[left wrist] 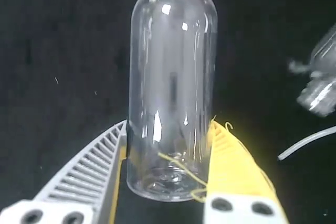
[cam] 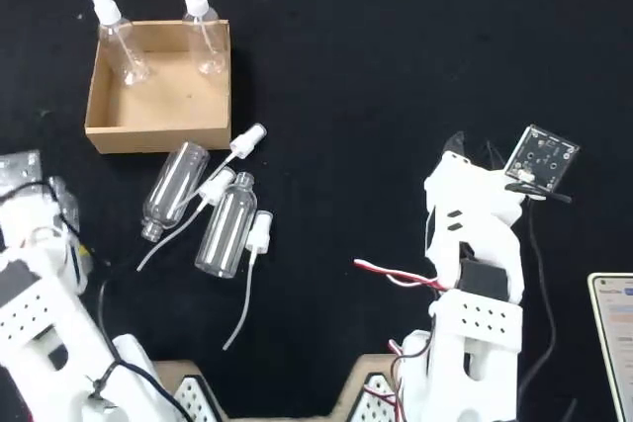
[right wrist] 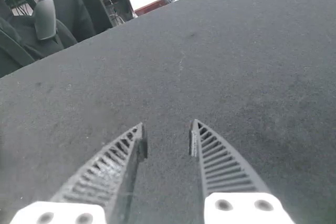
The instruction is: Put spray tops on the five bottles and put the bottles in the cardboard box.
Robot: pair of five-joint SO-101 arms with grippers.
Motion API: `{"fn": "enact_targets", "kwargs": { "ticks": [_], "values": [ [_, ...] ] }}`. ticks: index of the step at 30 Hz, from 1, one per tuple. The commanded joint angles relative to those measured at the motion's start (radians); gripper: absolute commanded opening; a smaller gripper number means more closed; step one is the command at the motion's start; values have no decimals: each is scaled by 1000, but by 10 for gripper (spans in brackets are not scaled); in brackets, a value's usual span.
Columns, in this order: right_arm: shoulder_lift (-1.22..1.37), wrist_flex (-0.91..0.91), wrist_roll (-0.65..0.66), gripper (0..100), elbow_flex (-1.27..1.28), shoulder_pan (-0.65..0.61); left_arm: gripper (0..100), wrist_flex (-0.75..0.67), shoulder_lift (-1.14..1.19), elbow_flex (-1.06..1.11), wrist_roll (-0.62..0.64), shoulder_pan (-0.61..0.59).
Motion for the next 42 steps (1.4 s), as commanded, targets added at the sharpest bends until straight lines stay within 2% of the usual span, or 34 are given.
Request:
{"fn": "enact_targets", "kwargs": {
  "ticks": [1,5,10,13,19,22,25,30,42],
  "values": [
    [-18,-28,-9,138,-27,11,124,-28,-21,48,-6,-79],
    [-16,-28,-9,138,-25,11,169,-29,-8,77,-6,-134],
    [-15,-28,-9,138,-25,11,367,-29,11,119,-6,-143],
    [-15,-28,-9,138,-25,11,426,-26,2,136,-2,-157],
    [-15,-28,-9,138,-25,11,410,72,0,7,-3,-197],
    [-15,-28,-9,138,-25,11,410,77,12,-81,12,-188],
    [-15,-28,-9,138,-25,11,410,75,12,-147,84,-188],
    [-15,-28,-9,138,-25,11,410,77,48,-219,92,-188],
    [-18,-28,-9,138,-25,11,410,64,571,-487,86,-197]
  ]
}}
